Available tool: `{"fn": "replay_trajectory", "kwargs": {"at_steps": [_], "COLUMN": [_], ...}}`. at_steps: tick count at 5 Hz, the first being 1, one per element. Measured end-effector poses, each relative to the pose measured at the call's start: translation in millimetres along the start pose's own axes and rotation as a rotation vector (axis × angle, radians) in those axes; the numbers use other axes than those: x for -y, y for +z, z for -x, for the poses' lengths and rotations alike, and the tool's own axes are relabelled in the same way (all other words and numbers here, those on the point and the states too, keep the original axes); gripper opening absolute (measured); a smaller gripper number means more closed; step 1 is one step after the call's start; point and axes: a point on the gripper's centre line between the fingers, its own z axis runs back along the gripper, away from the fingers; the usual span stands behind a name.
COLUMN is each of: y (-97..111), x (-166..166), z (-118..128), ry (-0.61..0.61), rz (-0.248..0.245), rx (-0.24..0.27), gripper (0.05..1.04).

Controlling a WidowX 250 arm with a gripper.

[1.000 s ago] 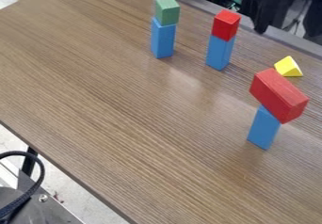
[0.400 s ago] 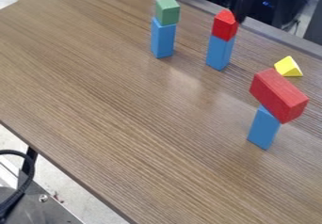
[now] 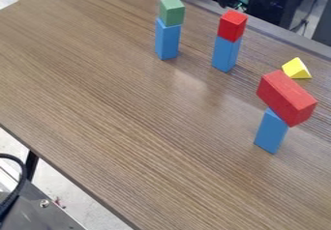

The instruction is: Take the green cube from the blue cube and put it on the red rectangle

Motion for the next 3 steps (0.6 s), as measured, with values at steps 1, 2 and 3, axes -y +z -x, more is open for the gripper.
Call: {"fn": "replay_trajectory", "kwargs": {"at_steps": [1, 2, 3], "y": [-4, -13, -18], "x": [-10, -22, -30], "z": [-13, -25, -34], "ry": [-0.016, -0.03, -0.041], "rz": [0.007, 0.016, 0.022], "rx": [-0.002, -0.002, 0.011], "gripper": [0.999, 0.999, 0.999]}}
